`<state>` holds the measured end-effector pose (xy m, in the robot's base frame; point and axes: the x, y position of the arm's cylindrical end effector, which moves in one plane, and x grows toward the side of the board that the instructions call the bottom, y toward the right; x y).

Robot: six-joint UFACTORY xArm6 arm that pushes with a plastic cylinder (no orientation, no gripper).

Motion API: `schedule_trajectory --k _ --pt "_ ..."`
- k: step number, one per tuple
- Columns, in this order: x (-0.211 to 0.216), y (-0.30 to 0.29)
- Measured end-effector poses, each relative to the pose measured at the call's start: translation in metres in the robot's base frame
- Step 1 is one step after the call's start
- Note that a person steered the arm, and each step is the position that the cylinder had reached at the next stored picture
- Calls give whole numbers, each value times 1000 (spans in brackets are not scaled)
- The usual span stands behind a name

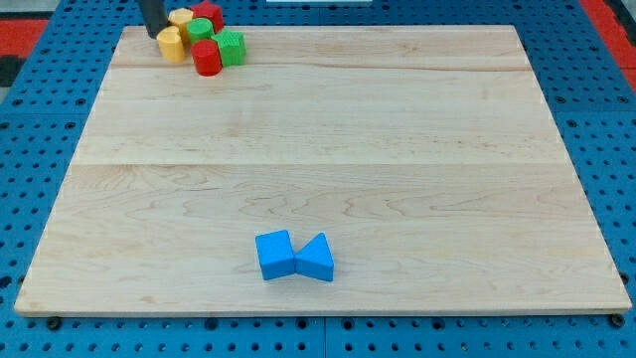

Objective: Move your arm closer to the yellow hexagon

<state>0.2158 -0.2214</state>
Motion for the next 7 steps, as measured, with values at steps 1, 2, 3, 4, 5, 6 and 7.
schedule_trajectory --k 1,2,3,4,5,6,7 --pt "11 8" --pt "13 1" --pt "1 -52" --pt "-16 -83" --pt "-25 -80" --pt "-25 -80" --pt "-23 -38"
